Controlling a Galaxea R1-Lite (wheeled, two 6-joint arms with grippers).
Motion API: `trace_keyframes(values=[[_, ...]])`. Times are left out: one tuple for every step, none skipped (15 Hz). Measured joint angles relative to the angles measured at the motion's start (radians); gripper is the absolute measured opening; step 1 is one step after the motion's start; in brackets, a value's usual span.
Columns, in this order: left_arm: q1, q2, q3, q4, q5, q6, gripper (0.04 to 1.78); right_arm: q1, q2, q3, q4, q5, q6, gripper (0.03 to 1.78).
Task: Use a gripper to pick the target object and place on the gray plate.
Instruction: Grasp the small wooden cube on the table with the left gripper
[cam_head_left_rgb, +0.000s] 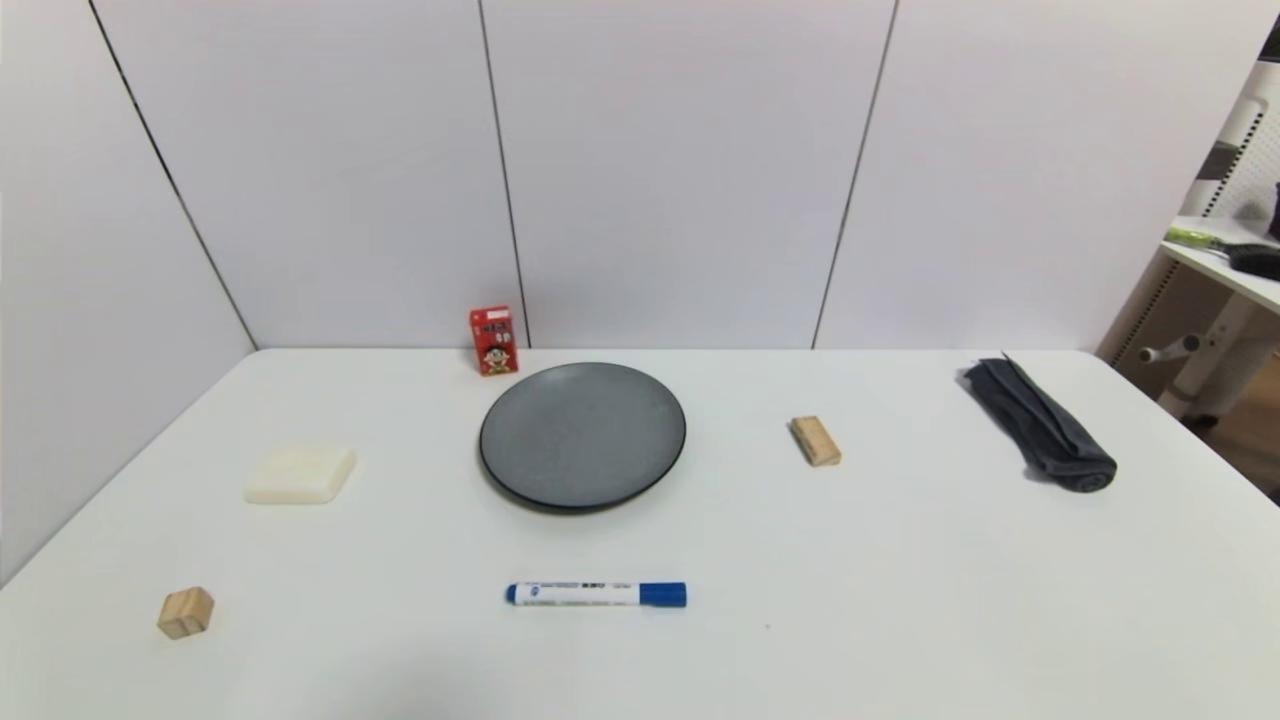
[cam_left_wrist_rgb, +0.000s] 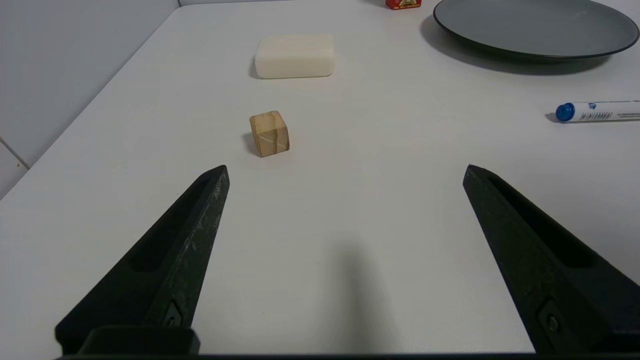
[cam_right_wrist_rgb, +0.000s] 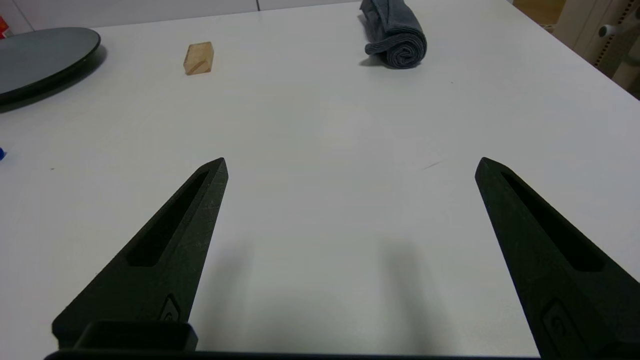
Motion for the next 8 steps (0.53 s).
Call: trace_keyframes(values=[[0.0,0.0,0.0,0.0,0.0,0.0,1.69,0.0,0.0,0.0,0.0,0.0,0.0,1.71],[0.0,0.0,0.0,0.0,0.0,0.0,1.69,0.0,0.0,0.0,0.0,0.0,0.001,1.71],[0.0,0.0,0.0,0.0,0.0,0.0,1.69,0.0,0.0,0.0,0.0,0.0,0.0,1.71],[0.0,0.0,0.0,0.0,0.0,0.0,1.69,0.0,0.0,0.0,0.0,0.0,0.0,1.71],[0.0,0.0,0.0,0.0,0.0,0.0,1.69,0.0,0.0,0.0,0.0,0.0,0.0,1.71],[0.0,0.0,0.0,0.0,0.0,0.0,1.69,0.0,0.0,0.0,0.0,0.0,0.0,1.71],[0.0,0.0,0.0,0.0,0.0,0.0,1.69,0.0,0.0,0.0,0.0,0.0,0.0,1.71],[0.0,0.0,0.0,0.0,0.0,0.0,1.69,0.0,0.0,0.0,0.0,0.0,0.0,1.71]])
